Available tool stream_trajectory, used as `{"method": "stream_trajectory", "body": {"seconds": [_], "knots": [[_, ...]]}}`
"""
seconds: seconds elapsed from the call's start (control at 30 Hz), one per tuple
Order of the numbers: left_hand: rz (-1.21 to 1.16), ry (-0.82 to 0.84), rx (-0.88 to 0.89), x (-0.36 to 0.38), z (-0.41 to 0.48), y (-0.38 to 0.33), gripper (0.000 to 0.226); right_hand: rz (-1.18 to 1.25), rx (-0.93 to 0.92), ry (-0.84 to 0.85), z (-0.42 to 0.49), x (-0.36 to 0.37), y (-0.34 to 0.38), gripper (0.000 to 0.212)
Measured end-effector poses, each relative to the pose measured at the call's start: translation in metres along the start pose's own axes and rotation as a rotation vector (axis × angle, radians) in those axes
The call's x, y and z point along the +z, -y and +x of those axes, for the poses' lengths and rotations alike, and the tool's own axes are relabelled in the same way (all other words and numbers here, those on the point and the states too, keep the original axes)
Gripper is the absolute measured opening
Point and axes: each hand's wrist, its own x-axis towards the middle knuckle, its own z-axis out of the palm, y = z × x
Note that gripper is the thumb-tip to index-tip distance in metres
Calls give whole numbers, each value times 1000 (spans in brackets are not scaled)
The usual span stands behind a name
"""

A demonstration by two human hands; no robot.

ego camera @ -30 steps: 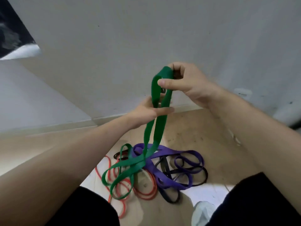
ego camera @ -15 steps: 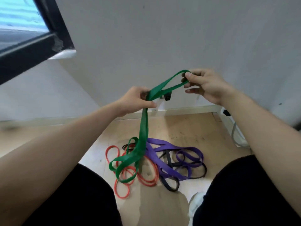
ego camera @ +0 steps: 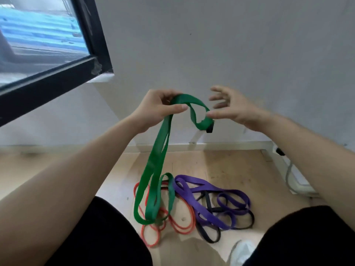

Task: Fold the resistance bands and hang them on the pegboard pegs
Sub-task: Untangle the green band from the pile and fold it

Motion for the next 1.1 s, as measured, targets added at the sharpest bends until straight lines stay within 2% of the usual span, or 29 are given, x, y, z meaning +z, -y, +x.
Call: {"method": "stream_trajectory", "body": {"seconds": [0.07,0.17,0.23,0.33,0.43,0.5,0.6,0.7,0.77,0.9,1.1], "knots": [[31,33,-9,1,5,5,25,-129,-73,5,7,-3,18,94],[75,87,-23,5,12,13,29,-315,-89,88,13,10,21,89],[61,103,-23,6,14,17,31,-297,-89,112,17,25,13,78],[59,108,-26,8,17,23,41,-180,-130,136,19,40,-4,41],[96,136,-81,10,14,34,52,-81,-129,163,23,44,-13,22],[130,182,-128,16,8,48,46,-55,-135,182,27,41,-15,17],[149,235,-165,27,1,66,24,-74,-167,194,32,40,-16,16],[143,243,-232,38,2,79,16,11,-162,127,37,37,-19,17],[155,273,-256,46,5,86,17,140,-147,-6,39,24,-23,13],[115,257,-308,45,0,99,20,347,-104,-158,45,10,-25,6],[10,118,-330,42,15,90,23,409,-8,-295,44,-10,-53,5]]}}
